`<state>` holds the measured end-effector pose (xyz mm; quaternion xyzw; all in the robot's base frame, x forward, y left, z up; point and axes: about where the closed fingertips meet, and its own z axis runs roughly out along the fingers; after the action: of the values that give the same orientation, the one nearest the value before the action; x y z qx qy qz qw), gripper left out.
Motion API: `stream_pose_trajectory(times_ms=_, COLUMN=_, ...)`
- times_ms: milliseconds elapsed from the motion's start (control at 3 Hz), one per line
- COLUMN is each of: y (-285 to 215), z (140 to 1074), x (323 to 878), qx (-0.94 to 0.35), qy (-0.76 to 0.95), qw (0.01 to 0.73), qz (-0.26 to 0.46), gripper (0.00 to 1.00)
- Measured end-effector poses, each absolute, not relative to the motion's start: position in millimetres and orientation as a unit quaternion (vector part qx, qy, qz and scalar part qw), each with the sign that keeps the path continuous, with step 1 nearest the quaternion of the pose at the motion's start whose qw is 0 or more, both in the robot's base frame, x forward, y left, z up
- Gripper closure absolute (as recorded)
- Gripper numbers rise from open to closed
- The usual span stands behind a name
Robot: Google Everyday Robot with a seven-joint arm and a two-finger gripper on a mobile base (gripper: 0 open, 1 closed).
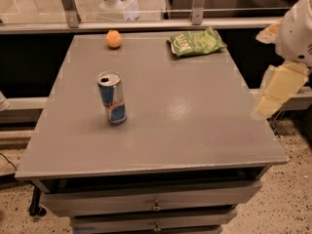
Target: Pick green jalapeno chip bag
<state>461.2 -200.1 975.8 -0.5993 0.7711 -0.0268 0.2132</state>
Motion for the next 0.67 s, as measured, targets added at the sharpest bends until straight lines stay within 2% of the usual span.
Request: stream_pose_trajectory(times_ms=667, y=-169, z=971, x=561, qx=-0.552, qy=0.756, qw=0.350, qz=-0.017, gripper=0.00)
